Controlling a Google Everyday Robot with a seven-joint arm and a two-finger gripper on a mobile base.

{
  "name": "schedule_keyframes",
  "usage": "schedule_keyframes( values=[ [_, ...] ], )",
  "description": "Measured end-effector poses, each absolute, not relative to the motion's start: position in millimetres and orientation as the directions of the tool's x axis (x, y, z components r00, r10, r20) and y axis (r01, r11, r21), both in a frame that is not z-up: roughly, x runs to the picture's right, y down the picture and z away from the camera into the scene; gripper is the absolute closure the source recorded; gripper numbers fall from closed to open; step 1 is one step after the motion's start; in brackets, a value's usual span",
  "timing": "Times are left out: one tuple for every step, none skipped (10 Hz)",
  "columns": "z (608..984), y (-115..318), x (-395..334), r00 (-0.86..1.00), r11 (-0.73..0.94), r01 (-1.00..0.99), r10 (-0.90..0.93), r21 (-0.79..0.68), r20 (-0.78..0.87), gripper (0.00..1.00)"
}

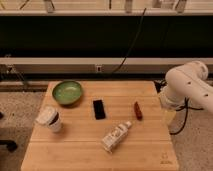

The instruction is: Move the arm in a circular motion

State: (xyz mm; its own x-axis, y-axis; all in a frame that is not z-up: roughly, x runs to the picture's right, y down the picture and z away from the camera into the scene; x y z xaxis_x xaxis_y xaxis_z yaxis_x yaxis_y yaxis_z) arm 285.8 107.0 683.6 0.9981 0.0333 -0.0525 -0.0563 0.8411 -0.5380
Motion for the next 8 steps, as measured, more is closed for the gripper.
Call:
schedule_keyframes(
  values=[
    [684, 107, 286, 0.998, 0.841, -0.056, 0.033, -0.538, -0.052, 0.20],
    [682, 108, 281, 0.998, 0.842, -0.051, 0.028, -0.537, -0.050, 0.20],
    [680, 108, 274, 0.999, 0.843, -0.044, 0.024, -0.537, -0.045, 0.20],
    [676, 109, 261, 0.999, 0.843, -0.039, 0.021, -0.536, -0.040, 0.20],
    [674, 110, 244, 0.999, 0.844, -0.032, 0.017, -0.536, -0.033, 0.20],
    [671, 110, 228, 1.000, 0.845, -0.019, 0.010, -0.535, -0.021, 0.20],
    [668, 111, 224, 1.000, 0.846, -0.011, 0.001, -0.533, -0.018, 0.20],
    [662, 115, 222, 1.000, 0.846, -0.006, -0.003, -0.533, -0.015, 0.20]
  ],
)
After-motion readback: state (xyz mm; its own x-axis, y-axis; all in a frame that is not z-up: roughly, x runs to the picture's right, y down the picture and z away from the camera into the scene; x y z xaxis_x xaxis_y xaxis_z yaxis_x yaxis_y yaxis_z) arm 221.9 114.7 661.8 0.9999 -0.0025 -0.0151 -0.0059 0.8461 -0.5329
